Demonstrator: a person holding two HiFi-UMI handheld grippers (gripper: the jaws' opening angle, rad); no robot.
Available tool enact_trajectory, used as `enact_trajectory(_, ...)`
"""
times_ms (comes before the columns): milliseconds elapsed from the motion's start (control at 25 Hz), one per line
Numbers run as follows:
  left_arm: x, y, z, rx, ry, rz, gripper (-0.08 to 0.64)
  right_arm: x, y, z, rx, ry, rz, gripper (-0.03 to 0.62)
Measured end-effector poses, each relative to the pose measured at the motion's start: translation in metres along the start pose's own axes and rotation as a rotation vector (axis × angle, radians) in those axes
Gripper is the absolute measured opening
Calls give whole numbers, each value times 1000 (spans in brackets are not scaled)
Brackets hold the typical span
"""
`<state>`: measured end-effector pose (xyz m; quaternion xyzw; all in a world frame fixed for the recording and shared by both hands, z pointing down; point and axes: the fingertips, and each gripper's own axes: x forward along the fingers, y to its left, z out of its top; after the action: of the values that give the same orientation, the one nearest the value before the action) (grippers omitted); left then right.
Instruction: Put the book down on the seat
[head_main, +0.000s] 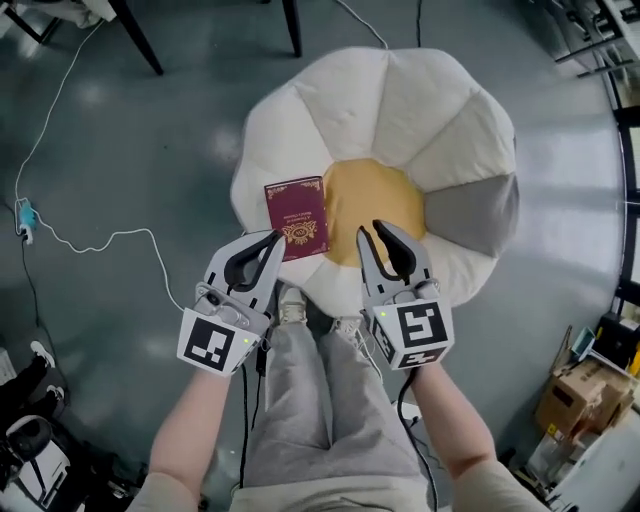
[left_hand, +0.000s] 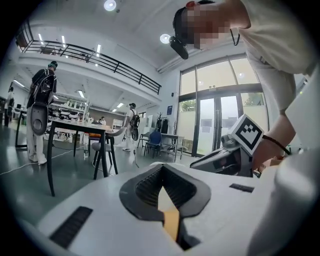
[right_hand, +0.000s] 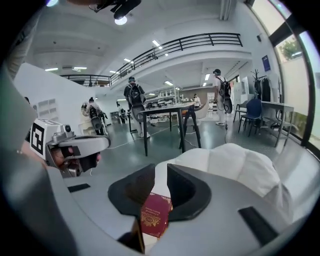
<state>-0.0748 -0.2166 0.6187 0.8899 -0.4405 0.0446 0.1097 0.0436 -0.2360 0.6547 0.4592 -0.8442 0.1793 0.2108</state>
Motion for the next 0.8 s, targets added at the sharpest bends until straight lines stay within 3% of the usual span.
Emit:
enact_trajectory(440, -44, -52, 178, 60, -65, -13, 5, -143, 10, 167, 16, -161, -57, 14)
enact_trajectory(800, -61, -94, 296, 42, -106, -69, 5, -233, 12, 273, 9, -295, -30, 5)
